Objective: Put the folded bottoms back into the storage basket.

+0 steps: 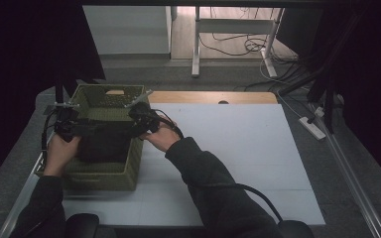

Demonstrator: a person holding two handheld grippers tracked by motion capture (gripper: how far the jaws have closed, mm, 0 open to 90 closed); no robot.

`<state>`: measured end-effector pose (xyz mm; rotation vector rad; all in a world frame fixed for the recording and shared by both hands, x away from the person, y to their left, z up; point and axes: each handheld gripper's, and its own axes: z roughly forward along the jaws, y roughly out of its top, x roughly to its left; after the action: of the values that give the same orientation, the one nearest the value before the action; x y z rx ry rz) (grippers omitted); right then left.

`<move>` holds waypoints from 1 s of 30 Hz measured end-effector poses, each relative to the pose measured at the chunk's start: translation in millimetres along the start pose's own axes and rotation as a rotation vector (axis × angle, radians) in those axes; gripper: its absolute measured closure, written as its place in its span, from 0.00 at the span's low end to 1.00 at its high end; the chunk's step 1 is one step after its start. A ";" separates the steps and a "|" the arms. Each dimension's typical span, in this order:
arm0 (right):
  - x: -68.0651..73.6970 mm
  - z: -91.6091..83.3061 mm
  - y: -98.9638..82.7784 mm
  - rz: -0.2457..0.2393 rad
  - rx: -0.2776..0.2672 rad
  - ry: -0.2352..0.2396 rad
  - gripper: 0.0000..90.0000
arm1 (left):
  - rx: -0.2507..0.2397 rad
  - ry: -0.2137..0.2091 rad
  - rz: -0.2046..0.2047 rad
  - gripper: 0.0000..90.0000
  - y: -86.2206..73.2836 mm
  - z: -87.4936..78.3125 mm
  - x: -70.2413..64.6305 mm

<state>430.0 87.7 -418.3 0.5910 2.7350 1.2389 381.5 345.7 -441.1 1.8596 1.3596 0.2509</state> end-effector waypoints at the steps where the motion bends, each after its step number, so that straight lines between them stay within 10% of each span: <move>1: -0.2 -0.1 -0.3 0.000 -0.001 0.001 0.25 | -0.003 -0.001 0.005 0.03 -0.7 -0.5 -1.0; 30: -10.0 -18.3 -17.3 0.011 -0.021 -0.002 0.03 | -0.036 -0.064 0.096 0.03 -16.9 -6.1 -34.5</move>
<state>429.6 60.6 -419.6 0.6059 2.7173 1.2663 352.1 320.3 -439.0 1.8890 1.2170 0.2606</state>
